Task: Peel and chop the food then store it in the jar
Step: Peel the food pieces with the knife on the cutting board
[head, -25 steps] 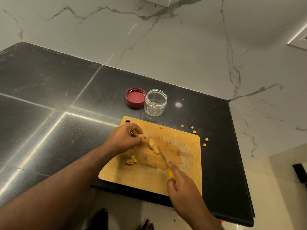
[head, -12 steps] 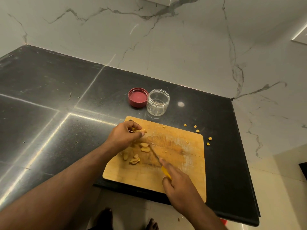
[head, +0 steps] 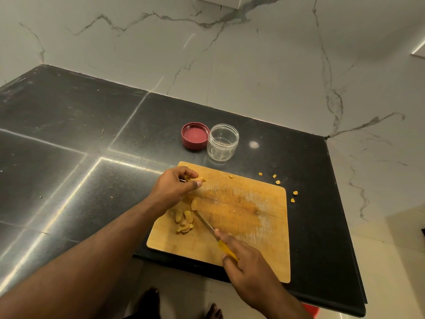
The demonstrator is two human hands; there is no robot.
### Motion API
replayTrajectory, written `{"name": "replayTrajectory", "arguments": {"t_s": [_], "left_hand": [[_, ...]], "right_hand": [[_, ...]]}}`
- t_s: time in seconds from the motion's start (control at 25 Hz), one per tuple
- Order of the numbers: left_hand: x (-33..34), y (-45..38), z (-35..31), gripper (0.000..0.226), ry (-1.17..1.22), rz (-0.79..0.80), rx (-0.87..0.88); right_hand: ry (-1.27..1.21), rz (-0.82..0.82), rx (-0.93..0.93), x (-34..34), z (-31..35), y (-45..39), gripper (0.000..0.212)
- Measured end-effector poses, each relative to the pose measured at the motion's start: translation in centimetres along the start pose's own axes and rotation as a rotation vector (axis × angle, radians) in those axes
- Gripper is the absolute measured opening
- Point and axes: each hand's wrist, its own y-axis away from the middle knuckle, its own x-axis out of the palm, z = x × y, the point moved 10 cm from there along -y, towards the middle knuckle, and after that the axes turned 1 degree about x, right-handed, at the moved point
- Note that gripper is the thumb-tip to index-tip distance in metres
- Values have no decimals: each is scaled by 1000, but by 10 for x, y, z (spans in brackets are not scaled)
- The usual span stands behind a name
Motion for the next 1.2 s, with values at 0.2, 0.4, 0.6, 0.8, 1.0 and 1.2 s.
{"name": "replayTrajectory", "arguments": {"t_s": [0.2, 0.4, 0.6, 0.8, 1.0, 1.2], "left_hand": [[1, 0, -2, 19, -27, -11, -1], [6, 1, -5, 22, -59, 35, 5], [28, 2, -13, 27, -156, 130, 43], [72, 6, -29, 26, -362, 317, 130], [83, 5, -35, 28, -565, 319, 234], [81, 6, -31, 28, -547, 269, 234]], "right_hand": [[16, -92, 35, -11, -1, -16, 52], [-47, -45, 18, -2, 6, -6, 51], [-228, -165, 139, -31, -21, 10, 47], [-283, -264, 225, -45, -40, 20, 48], [-208, -299, 236, -46, -44, 22, 49], [-93, -231, 193, -39, -23, 13, 51]]}}
